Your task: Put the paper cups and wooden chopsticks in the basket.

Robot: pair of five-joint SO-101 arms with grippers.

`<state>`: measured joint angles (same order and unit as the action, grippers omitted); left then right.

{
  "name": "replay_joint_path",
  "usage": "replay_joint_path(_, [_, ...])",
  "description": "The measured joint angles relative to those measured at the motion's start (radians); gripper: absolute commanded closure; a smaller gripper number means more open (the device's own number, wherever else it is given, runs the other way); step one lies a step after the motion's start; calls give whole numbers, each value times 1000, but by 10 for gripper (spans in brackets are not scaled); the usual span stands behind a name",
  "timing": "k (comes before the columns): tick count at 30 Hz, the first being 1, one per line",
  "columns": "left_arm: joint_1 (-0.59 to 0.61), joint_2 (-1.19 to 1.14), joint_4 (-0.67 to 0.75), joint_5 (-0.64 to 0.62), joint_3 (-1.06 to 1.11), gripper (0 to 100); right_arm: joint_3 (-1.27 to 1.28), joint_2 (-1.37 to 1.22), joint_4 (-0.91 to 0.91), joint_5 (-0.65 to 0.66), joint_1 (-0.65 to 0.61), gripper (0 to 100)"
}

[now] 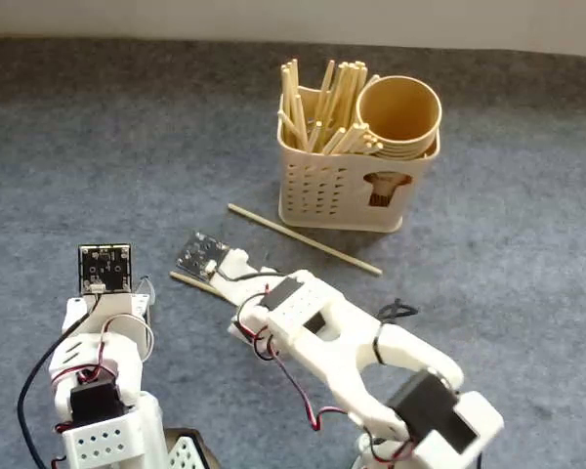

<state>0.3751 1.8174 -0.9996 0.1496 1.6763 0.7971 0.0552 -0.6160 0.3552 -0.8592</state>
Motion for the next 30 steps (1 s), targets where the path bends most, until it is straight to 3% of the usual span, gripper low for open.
replay_joint_path(3, [0, 0, 0, 0, 0, 812, -2, -20, 3, -2, -2, 798])
replay_joint_path(8, [0, 0, 0, 0, 0, 812, -5, -32, 11, 0, 3, 998])
replay_joint_path(30, [0, 0, 0, 0, 0, 812, 12, 190, -126, -8, 127, 993])
